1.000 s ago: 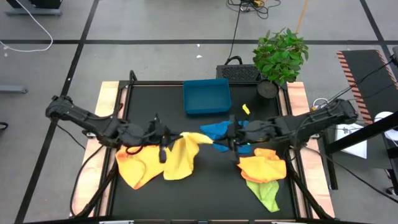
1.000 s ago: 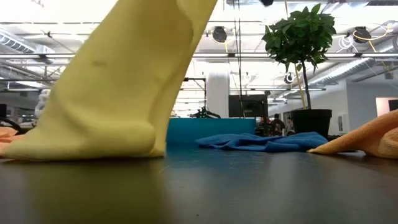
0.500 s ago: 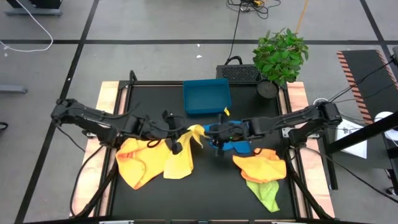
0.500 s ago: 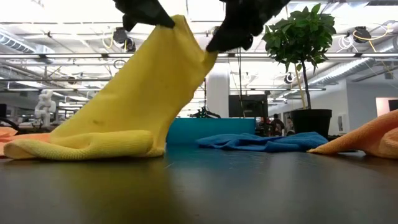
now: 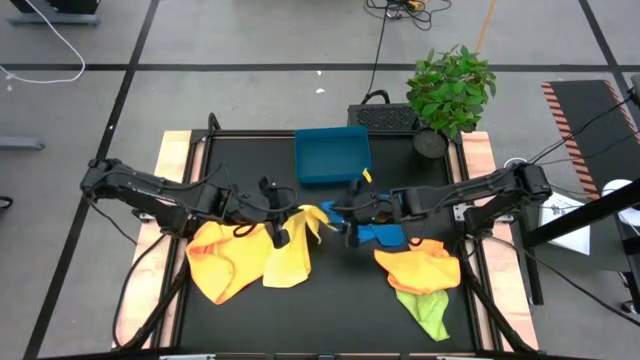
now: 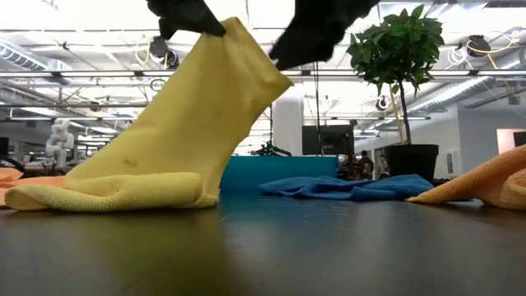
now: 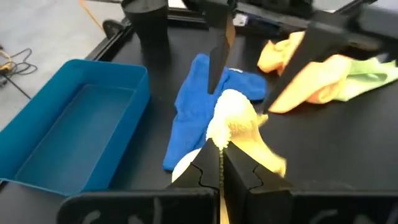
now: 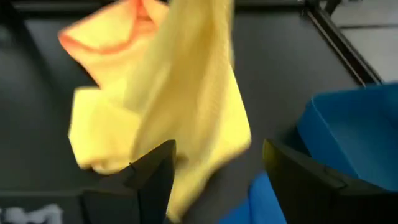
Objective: Fold microfiber towels
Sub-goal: Fold the yellow microfiber towel
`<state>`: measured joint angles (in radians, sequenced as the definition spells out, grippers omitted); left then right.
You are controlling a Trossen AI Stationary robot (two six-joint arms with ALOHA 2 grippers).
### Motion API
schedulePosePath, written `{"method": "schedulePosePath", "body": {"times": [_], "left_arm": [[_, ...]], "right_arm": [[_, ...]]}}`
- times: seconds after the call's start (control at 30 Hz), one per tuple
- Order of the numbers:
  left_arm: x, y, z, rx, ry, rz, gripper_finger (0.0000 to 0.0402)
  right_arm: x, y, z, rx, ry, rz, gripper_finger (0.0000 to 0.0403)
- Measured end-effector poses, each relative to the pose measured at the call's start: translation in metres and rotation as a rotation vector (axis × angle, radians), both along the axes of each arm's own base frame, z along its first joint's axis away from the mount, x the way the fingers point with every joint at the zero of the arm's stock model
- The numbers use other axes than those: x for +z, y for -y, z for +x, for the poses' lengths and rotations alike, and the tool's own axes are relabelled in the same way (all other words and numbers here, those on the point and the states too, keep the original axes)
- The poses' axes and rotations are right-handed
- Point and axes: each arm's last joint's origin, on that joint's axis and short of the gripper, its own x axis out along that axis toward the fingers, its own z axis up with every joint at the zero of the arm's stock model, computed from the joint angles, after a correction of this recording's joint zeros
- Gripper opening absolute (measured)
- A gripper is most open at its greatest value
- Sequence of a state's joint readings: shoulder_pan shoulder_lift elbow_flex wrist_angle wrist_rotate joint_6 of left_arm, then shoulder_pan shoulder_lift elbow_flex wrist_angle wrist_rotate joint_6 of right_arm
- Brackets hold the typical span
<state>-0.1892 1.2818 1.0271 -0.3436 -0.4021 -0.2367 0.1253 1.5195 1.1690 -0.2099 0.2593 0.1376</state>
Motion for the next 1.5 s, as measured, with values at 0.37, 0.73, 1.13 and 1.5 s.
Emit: {"method": "schedulePosePath", "body": {"times": [0.37, 0.73, 1.13, 1.5], "left_arm": [[0.001, -0.004, 0.001, 0.024, 0.005, 0.027, 0.0001], [0.001, -0.005, 0.001, 0.052, 0.012, 0.047, 0.0001], [0.0, -0.008, 0.0, 0.069, -0.008, 0.058, 0.0001], [0.0, -0.008, 0.001, 0.067, 0.0, 0.059, 0.0001]], "right_arm": [[-0.003, 0.003, 0.019, -0.036, 0.139, 0.051, 0.028], [-0.033, 0.008, 0.033, -0.073, 0.059, 0.063, 0.029], [0.013, -0.007, -0.017, -0.066, -0.004, -0.028, 0.0283], [-0.002, -0.054, -0.002, 0.071, 0.063, 0.013, 0.0256]]}}
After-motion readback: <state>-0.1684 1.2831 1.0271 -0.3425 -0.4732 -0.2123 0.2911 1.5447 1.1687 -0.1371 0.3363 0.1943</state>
